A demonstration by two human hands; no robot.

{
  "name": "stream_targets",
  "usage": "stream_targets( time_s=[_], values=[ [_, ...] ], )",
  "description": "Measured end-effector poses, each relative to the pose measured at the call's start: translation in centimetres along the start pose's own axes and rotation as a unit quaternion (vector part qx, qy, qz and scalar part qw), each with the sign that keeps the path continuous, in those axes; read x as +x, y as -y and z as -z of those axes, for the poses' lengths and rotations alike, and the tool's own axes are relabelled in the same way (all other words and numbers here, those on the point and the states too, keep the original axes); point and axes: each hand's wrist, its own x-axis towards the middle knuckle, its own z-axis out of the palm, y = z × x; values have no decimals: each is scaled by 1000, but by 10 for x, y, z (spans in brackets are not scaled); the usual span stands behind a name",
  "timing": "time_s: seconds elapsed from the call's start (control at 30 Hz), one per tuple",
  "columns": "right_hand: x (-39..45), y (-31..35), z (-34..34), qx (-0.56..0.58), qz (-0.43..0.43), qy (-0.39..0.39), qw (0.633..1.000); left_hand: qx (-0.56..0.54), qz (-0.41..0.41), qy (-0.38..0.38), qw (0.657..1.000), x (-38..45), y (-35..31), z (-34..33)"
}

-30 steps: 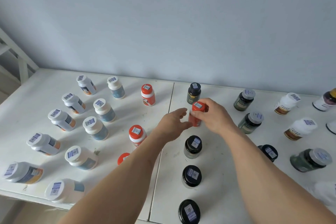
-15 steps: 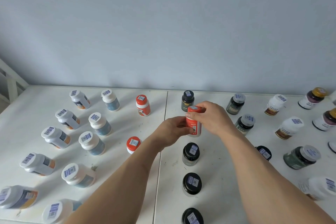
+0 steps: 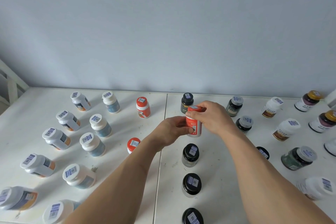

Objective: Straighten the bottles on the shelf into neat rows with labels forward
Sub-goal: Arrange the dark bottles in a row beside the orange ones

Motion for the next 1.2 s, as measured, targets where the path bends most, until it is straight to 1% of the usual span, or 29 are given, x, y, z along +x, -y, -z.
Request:
stream_targets(
  time_s=[0.13,0.2,0.27,0.33,0.37,0.43,0.53,0.7,0.83,1.03,1.2],
  values=[
    [-2,-3,1,13,2,0,1000,25,1,-7,1000,-2,-4,-3],
    [-3,-8,-2,24,7,2,1000,100,-11,-26,995,-2,-5,-4],
    [-4,-15,-8,34,11,11,999,228,-21,-52,972,-4,-5,-4],
    [-5,-25,-16,47,8,22,999,341,-25,-72,937,-5,-5,-3],
    [-5,-30,-20,51,7,28,998,378,-27,-76,922,-5,-5,-3],
    [-7,-38,-27,56,5,37,998,419,-29,-75,904,-5,-6,-3],
    [-9,-44,-34,67,3,43,997,435,-25,-74,897,-5,-6,-3],
    [-7,-48,-37,69,15,35,997,423,-6,-79,902,-2,-6,-5],
    [-3,-50,-36,69,20,42,996,413,8,-86,907,2,-8,-6],
    [0,-51,-36,53,29,50,997,398,14,-99,912,7,-7,-3],
    [1,-47,-35,51,21,53,997,398,10,-93,913,9,-6,1]
  ],
)
